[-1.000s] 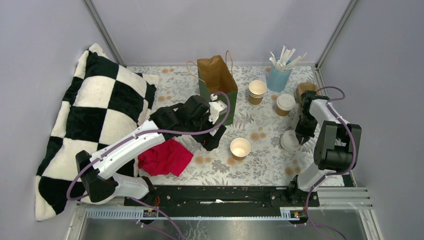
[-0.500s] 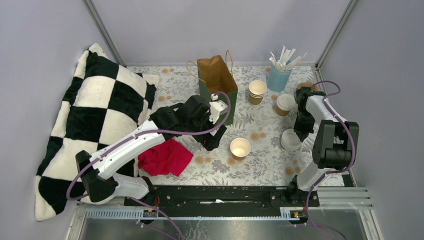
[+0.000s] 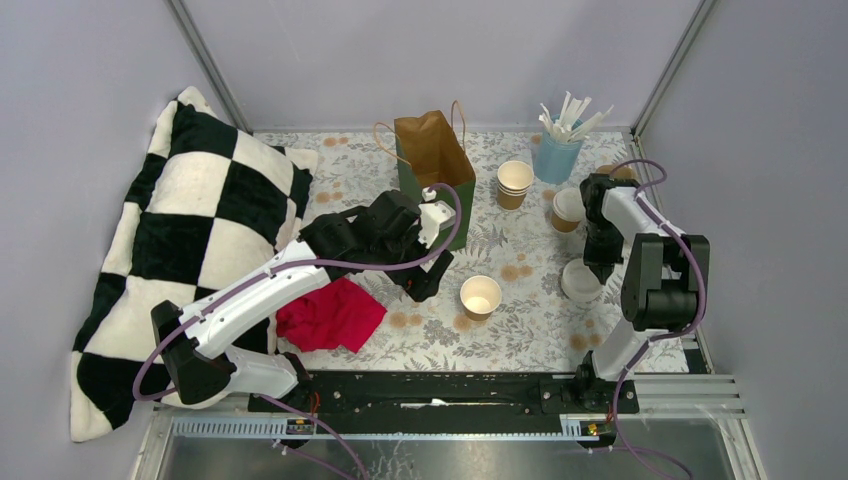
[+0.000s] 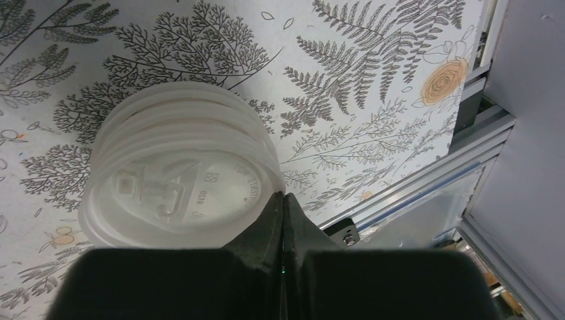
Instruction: Pack the takeout coffee
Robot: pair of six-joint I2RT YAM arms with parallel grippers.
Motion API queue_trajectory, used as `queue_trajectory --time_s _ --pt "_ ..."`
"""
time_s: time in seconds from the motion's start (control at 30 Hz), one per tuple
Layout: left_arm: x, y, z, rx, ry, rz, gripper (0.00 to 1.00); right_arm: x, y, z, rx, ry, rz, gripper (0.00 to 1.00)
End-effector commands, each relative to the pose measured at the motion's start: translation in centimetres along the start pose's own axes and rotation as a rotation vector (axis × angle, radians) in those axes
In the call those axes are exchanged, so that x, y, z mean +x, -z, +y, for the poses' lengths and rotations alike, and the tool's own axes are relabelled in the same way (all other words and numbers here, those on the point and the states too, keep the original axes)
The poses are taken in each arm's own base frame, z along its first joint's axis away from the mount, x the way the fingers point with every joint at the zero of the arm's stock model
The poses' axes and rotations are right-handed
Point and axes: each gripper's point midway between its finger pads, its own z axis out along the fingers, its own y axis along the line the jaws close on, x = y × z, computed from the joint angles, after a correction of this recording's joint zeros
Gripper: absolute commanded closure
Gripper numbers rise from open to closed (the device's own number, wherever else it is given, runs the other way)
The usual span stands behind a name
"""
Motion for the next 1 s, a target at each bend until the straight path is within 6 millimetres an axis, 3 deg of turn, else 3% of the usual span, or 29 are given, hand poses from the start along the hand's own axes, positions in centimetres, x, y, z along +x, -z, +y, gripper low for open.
queue_trajectory --time_s 0.0,0.3,0.5,0.73,0.97 --pt "-2.0 0.8 -0.4 0.006 -0.031 -0.068 0.01 -0.5 0.6 -0.8 0.070 0.031 -0.009 0.99" --pt "-2.0 0.8 -0.4 0.004 -0.034 -0.066 0.01 -0.3 0.5 -1.5 0.249 0.071 -0.013 1.00" --pt "-2.1 0.7 -0.4 0.007 -0.033 -0.064 0.01 -0.2 1.0 -1.2 0.264 0.075 -0.034 1.00" --pt "-2.1 0.6 -0.5 0.011 -0.032 -0.060 0.01 -0.5 2.4 -1.7 0.277 0.061 -0.077 1.00" --pt "-2.3 0.7 -0.2 -0.004 -0.036 -0.064 0.01 0.5 2.8 0.1 0.128 0.034 -0.075 1.00"
